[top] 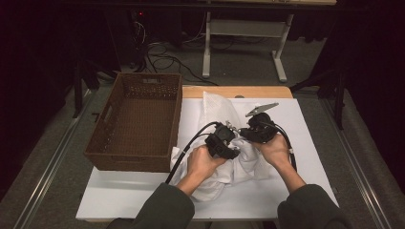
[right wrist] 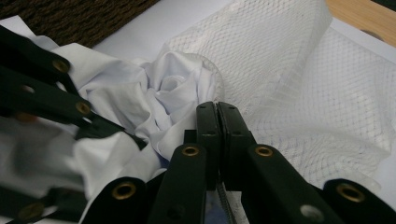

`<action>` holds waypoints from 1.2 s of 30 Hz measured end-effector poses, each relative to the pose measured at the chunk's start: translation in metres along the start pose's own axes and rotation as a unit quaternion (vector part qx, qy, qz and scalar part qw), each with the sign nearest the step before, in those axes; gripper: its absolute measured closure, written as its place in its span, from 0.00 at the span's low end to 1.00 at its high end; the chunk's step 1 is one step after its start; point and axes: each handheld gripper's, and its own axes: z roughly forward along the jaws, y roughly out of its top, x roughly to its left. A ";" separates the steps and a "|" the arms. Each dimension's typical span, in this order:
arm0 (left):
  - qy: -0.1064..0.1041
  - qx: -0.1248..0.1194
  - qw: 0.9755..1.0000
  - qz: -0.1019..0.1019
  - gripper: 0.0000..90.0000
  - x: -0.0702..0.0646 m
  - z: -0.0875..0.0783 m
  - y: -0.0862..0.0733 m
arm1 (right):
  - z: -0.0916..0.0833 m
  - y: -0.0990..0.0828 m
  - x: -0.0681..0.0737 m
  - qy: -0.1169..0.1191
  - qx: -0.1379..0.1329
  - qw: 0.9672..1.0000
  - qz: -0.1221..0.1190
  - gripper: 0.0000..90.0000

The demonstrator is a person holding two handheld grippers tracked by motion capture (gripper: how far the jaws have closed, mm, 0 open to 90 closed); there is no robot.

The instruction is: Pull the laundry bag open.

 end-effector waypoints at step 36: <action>0.056 0.027 0.997 -0.037 0.93 0.026 0.011 0.001 | 0.006 -0.016 0.010 0.002 0.021 1.000 -0.002 0.99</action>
